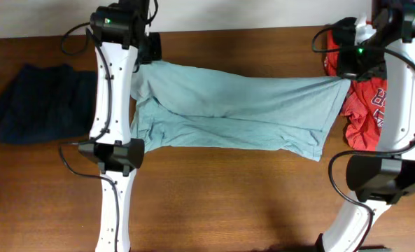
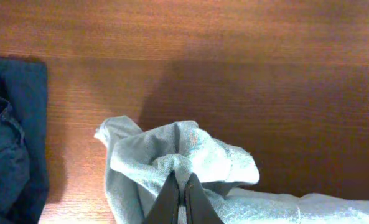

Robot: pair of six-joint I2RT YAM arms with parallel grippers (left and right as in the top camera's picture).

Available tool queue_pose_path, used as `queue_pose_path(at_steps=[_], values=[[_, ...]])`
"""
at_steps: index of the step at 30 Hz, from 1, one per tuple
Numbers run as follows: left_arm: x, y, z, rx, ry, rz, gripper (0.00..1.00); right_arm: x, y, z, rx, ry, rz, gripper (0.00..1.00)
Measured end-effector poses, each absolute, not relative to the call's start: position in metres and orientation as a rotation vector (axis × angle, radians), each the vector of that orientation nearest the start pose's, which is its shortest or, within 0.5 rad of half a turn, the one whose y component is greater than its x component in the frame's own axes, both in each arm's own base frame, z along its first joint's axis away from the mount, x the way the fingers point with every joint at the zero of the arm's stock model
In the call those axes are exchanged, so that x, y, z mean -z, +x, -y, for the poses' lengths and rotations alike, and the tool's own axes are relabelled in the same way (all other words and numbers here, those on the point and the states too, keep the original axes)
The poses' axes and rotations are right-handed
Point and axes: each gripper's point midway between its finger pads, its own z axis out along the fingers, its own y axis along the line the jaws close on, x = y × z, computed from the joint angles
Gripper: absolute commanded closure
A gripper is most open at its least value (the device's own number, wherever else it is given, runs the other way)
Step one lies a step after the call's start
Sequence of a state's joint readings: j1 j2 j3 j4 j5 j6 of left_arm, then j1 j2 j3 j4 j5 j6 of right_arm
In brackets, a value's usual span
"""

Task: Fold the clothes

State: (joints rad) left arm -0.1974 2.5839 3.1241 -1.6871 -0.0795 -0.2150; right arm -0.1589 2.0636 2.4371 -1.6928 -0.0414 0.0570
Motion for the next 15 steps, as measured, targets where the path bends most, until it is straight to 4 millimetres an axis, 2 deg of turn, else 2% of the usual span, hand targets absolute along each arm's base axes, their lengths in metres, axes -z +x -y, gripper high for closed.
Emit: queue_pose_path(at_steps=[5, 11, 13, 15], values=[[-0.218, 0.514, 0.094, 0.024, -0.039, -2.689, 0.99, -0.254, 0.408, 0.058, -0.041, 0.308, -2.869, 0.96], [-0.244, 0.507, 0.095, 0.036, -0.023, -2.641, 0.99, -0.265, 0.404, 0.058, -0.039, 0.306, -2.843, 0.96], [-0.245, 0.503, 0.094, 0.033, -0.018, -2.65, 0.99, -0.268, 0.403, 0.057, -0.039, 0.308, -2.833, 0.96], [-0.239, 0.499, 0.093, 0.021, -0.016, -2.686, 0.99, -0.272, 0.401, 0.057, -0.038, 0.307, -2.824, 0.96]])
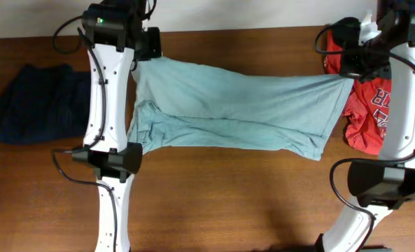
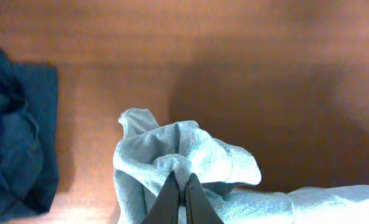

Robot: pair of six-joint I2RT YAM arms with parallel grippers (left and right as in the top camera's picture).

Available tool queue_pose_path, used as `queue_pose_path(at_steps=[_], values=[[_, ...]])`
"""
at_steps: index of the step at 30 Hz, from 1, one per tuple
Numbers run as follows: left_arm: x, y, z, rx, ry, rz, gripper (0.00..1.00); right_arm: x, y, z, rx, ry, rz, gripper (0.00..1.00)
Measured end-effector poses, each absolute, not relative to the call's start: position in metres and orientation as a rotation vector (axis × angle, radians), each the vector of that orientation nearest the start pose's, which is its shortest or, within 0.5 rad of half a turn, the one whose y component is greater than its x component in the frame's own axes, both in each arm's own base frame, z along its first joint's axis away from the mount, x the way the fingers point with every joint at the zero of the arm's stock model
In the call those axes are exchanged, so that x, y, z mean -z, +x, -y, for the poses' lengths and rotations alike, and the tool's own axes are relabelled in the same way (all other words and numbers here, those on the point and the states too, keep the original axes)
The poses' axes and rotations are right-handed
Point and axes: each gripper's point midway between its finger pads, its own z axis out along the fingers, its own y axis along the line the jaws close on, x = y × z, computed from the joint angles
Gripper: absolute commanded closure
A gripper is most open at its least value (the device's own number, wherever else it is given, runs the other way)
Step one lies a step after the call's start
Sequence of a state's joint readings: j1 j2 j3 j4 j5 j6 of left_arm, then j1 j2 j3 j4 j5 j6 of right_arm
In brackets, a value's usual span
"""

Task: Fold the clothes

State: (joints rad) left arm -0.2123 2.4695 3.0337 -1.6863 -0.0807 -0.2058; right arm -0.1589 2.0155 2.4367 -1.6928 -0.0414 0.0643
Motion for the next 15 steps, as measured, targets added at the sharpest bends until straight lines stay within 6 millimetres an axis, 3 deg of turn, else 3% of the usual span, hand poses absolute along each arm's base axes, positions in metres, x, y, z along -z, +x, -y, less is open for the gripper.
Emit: queue_pose_path(at_steps=[7, 12, 15], values=[[-0.188, 0.487, 0.082, -0.166, -0.035, -2.854, 0.99, -0.28, 0.4, 0.06, -0.008, 0.319, -2.755, 0.96], [-0.197, 0.483, 0.087, -0.213, -0.017, -2.827, 0.99, -0.286, 0.381, 0.059, 0.011, 0.317, -2.682, 0.96], [-0.212, 0.479, 0.092, -0.202, -0.008, -2.794, 0.99, -0.278, 0.371, 0.058, 0.015, 0.316, -2.666, 0.96]])
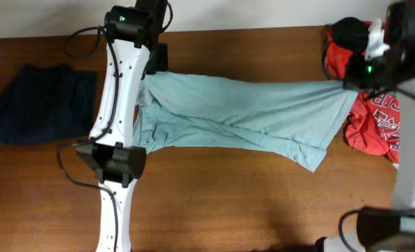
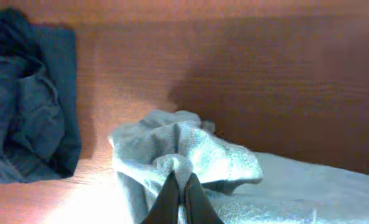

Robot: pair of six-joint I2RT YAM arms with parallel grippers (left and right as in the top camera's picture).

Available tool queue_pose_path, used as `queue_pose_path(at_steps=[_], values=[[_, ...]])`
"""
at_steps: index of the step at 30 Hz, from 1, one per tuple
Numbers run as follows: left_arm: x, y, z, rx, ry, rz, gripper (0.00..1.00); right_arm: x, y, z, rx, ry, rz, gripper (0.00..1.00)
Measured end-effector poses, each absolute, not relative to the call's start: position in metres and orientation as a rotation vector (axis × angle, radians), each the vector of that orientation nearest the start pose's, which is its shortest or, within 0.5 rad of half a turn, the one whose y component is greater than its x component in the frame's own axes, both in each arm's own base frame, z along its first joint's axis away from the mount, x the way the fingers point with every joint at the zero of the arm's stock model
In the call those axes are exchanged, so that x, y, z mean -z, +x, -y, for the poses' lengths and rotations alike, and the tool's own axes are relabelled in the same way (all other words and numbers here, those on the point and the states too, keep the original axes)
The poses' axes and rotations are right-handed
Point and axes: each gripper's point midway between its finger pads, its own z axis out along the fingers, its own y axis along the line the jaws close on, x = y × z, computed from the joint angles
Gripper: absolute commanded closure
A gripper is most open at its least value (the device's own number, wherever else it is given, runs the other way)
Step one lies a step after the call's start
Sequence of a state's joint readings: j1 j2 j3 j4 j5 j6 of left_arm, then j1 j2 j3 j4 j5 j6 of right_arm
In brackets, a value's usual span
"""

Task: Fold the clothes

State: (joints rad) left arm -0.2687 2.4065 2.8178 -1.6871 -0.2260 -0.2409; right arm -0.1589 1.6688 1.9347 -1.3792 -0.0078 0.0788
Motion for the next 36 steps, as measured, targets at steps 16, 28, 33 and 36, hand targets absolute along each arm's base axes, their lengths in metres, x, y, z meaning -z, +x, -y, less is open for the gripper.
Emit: queue_pose_path(at_steps=[16, 28, 33, 36], values=[[-0.149, 0.451, 0.098, -0.342, 0.004, -2.981, 0.99, -0.178, 0.378, 0.046, -0.101, 0.308, -2.763, 0.96], [-0.108, 0.492, 0.095, -0.279, -0.081, -2.878, 0.99, -0.199, 0.421, 0.055, -0.079, 0.244, -2.567, 0.96], [-0.118, 0.53, 0.071, -0.215, -0.144, -2.749, 0.99, -0.214, 0.44, 0.07, -0.05, 0.241, -2.466, 0.96], [-0.131, 0.549, 0.065, -0.193, -0.134, -2.664, 0.99, -0.22, 0.448, 0.074, -0.038, 0.222, -2.423, 0.96]])
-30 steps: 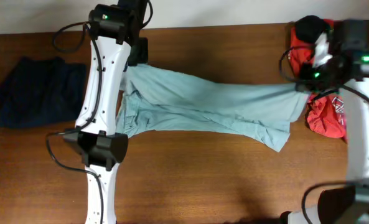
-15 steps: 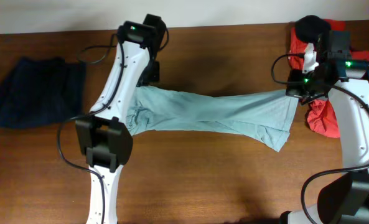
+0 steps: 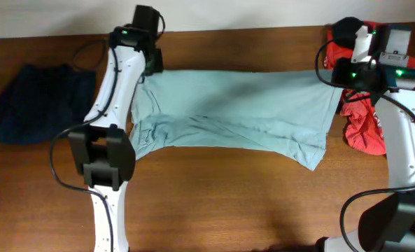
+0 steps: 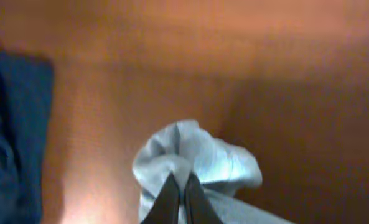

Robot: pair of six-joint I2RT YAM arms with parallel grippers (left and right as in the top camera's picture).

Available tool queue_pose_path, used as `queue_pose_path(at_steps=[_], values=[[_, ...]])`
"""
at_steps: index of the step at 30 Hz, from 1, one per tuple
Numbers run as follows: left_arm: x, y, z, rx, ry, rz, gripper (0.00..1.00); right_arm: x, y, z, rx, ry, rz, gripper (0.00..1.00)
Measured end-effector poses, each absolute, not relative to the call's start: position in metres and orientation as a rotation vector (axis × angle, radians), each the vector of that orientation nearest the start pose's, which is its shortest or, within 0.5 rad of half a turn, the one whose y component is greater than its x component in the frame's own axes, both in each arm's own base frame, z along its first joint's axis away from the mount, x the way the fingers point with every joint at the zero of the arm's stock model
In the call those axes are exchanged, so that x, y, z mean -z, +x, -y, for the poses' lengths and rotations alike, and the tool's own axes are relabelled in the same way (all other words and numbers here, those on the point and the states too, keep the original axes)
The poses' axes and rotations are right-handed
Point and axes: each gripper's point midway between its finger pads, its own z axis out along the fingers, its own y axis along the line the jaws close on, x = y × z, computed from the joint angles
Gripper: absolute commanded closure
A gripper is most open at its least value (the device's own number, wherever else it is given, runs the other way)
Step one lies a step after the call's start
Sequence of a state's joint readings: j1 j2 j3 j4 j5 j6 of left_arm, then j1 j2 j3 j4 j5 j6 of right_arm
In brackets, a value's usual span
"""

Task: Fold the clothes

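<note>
A light blue shirt [image 3: 242, 105] lies stretched lengthwise across the wooden table [image 3: 228, 196]. My left gripper [image 3: 146, 68] is at its far left corner, and my right gripper [image 3: 339, 75] is at its far right corner. Each is shut on a pinch of the cloth. In the left wrist view the left gripper [image 4: 179, 182] is shut, with a bunched fold of the shirt [image 4: 203, 155] standing up past the dark fingertips. The shirt's near edge rests on the table, with wrinkles near the left sleeve.
A dark navy garment [image 3: 43, 101] lies heaped at the table's left, also seen in the left wrist view [image 4: 10, 137]. A red garment [image 3: 364, 115] lies at the far right, beside and under the right arm. The table's back edge meets a white wall [image 3: 249, 12].
The shirt's far edge was pulled taut in a slanted line. Now it runs straighter and the cloth lies wider and flatter. The right gripper has moved a little left and back. Both keep their hold.
Both grippers held the shirt's far corners throughout, stretched between them. The cloth first hung with a deep lengthwise crease, then was drawn tighter and narrower. Now it lies spread more fully on the table.
</note>
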State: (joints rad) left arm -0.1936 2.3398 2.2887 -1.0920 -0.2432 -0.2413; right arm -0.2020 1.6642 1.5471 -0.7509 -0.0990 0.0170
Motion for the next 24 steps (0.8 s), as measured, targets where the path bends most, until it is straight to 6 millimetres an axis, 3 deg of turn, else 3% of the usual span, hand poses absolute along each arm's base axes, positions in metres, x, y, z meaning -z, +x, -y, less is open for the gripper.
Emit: queue_pose_path(at_steps=[6, 15, 19, 24], values=[[-0.152, 0.554, 0.074, -0.175, -0.088, -2.607, 0.99, -0.22, 0.448, 0.075, -0.027, 0.195, -2.424, 0.96], [-0.135, 0.515, 0.068, -0.231, -0.041, -2.778, 0.99, -0.191, 0.416, 0.068, -0.063, 0.23, -2.605, 0.96], [-0.114, 0.502, 0.066, -0.251, -0.032, -2.838, 0.99, -0.183, 0.413, 0.066, -0.077, 0.235, -2.628, 0.96], [-0.064, 0.486, 0.066, -0.256, -0.017, -2.918, 0.99, -0.152, 0.407, 0.063, -0.095, 0.249, -2.668, 0.96]])
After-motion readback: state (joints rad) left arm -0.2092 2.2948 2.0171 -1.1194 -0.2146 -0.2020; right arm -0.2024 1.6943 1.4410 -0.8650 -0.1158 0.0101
